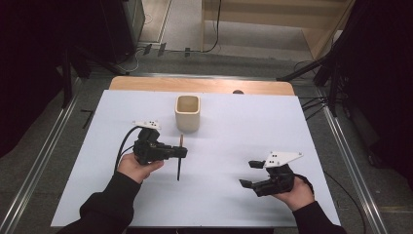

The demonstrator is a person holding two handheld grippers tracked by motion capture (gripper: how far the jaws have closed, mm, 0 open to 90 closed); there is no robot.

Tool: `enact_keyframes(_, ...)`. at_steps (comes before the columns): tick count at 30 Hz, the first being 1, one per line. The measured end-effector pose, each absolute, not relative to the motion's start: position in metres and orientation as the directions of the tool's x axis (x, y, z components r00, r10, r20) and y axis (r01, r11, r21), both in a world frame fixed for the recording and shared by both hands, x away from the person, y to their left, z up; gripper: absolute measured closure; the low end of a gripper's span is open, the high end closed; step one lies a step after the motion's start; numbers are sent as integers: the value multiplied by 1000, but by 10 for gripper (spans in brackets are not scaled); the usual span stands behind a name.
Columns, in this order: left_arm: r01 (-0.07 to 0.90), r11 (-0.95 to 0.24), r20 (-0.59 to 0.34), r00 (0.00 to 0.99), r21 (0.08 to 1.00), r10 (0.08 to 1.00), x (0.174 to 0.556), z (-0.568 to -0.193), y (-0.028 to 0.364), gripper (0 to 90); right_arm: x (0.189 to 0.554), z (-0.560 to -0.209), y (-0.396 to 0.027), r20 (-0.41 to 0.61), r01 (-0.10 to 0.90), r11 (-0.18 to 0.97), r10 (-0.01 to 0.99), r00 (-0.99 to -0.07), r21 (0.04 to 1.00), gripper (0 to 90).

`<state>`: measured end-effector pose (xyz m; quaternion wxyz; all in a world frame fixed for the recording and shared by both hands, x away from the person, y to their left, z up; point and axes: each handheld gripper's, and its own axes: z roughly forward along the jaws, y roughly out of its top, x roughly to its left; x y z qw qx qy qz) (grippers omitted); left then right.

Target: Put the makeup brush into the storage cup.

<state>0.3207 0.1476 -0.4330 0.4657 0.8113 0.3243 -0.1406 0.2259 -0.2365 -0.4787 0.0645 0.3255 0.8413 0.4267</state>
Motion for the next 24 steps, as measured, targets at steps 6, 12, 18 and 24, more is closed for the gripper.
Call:
enact_keyframes(6,648,-329,-516,754,687,407,321,-428,148,832,223,-480,-243,169,502,423,614,-771,754,254)
enact_keyframes(12,644,-297,-495,746,705,445,326,-416,148,831,222,-480,-247,172,504,415,618,-767,757,254)
enact_keyframes(18,652,-283,-495,736,704,462,337,-407,146,831,222,-481,-249,179,513,409,623,-761,755,254)
enact_keyframes(24,647,-276,-481,734,711,480,348,-394,140,830,222,-481,-249,180,512,410,621,-763,755,254)
